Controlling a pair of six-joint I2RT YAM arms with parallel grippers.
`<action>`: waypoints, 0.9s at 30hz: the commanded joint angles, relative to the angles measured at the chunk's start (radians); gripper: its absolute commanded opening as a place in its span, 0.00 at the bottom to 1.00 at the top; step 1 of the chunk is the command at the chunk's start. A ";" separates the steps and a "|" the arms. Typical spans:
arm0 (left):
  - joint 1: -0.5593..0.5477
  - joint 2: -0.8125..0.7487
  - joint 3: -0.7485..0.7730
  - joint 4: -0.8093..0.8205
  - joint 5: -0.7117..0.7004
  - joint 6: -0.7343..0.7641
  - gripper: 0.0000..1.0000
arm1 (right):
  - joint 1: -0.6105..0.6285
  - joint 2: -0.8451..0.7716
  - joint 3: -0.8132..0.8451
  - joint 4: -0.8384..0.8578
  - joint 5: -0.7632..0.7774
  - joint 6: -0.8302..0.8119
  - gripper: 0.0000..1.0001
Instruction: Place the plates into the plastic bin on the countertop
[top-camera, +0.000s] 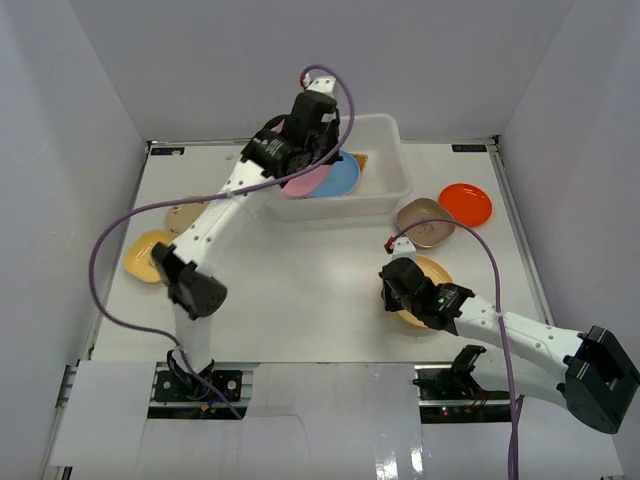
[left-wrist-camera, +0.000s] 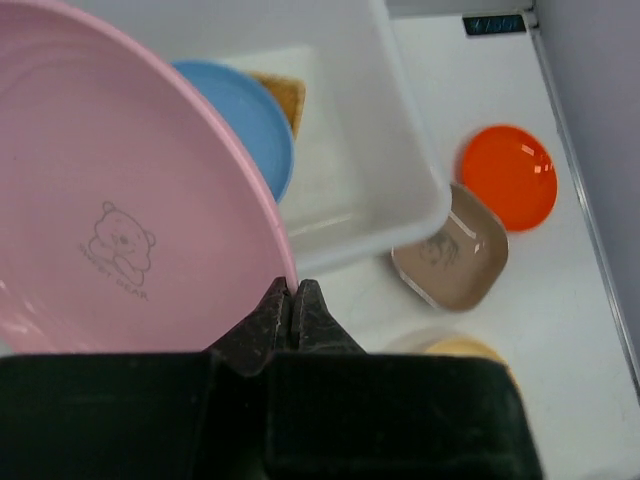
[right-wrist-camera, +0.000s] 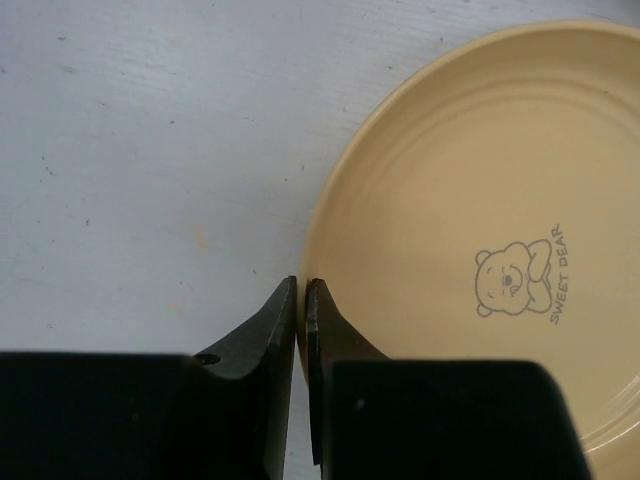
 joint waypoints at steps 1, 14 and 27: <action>-0.004 0.219 0.331 -0.124 -0.029 0.094 0.00 | 0.039 -0.017 -0.013 0.007 -0.015 0.040 0.08; -0.001 0.459 0.270 0.244 -0.097 0.240 0.00 | 0.105 -0.040 0.004 0.033 -0.012 0.013 0.08; -0.001 0.543 0.230 0.389 -0.121 0.343 0.45 | 0.113 -0.083 0.028 0.029 0.031 -0.007 0.08</action>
